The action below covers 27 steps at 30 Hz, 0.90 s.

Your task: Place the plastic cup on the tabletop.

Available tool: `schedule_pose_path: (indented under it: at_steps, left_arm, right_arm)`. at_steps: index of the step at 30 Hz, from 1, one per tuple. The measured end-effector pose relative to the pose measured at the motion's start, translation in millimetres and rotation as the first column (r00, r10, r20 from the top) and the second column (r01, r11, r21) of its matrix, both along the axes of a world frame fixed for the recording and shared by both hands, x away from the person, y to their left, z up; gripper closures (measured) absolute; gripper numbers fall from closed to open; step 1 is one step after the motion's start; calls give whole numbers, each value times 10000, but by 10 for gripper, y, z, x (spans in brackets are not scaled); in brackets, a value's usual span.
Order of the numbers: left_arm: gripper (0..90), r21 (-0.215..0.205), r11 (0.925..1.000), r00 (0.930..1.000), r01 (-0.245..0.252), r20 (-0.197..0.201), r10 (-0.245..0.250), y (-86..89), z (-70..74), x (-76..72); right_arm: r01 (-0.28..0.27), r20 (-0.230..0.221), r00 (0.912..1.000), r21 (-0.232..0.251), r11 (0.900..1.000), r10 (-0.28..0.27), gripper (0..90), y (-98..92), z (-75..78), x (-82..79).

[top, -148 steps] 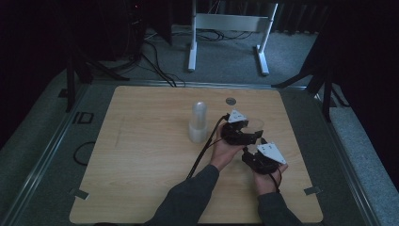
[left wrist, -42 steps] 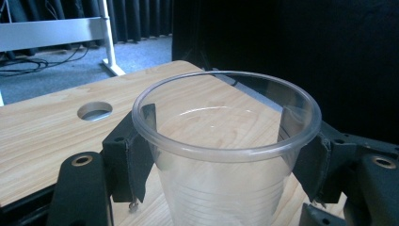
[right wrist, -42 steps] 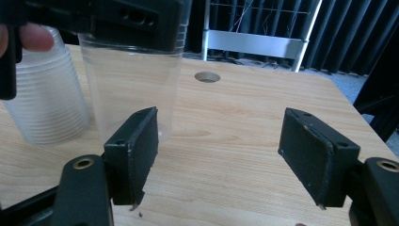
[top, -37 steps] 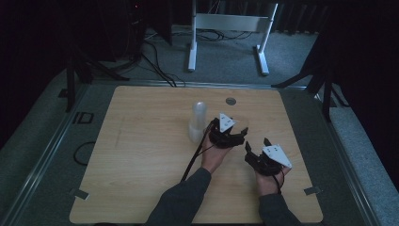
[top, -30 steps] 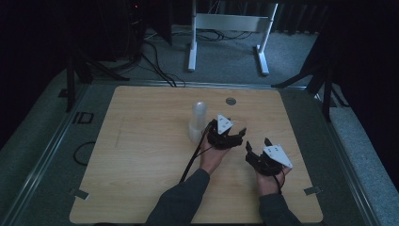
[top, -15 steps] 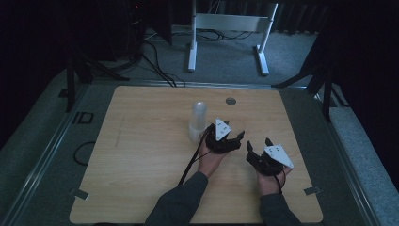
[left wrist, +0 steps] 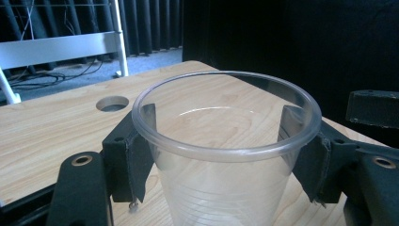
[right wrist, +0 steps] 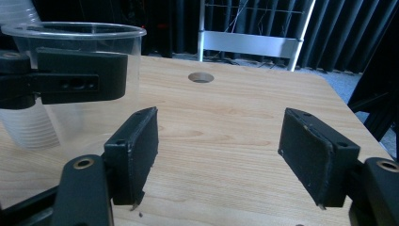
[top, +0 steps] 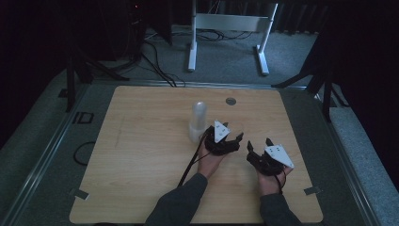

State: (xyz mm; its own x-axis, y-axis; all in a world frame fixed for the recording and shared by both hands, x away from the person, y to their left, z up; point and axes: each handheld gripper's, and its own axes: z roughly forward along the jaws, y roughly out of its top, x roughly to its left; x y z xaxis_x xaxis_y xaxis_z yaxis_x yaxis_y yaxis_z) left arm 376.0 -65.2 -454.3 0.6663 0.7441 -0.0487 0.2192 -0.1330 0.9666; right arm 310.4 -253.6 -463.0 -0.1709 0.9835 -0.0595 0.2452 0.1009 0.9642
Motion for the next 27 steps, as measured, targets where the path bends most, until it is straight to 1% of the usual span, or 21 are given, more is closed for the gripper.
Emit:
schedule_pose_path:
  at_steps: [4,11,13,27]
  left_arm:
    - [297,-47,10000,10000,26,-31,-27,-3,-23,-2]
    - [297,34,10000,9999,-25,-122,26,-7,-81,-1]
    - [297,-7,10000,9998,-55,-184,55,-7,-99,2]
    - [296,1,10000,9997,-62,-230,62,-14,-170,11]
  right_arm:
    - [7,0,10000,-10,10000,-7,286,-1,-2,0]
    - [60,23,10000,50,10000,-60,285,-5,2,-4]
    - [61,38,10000,42,10000,-61,286,-7,3,-5]
    - [116,89,9999,56,9999,-117,286,-22,8,-8]
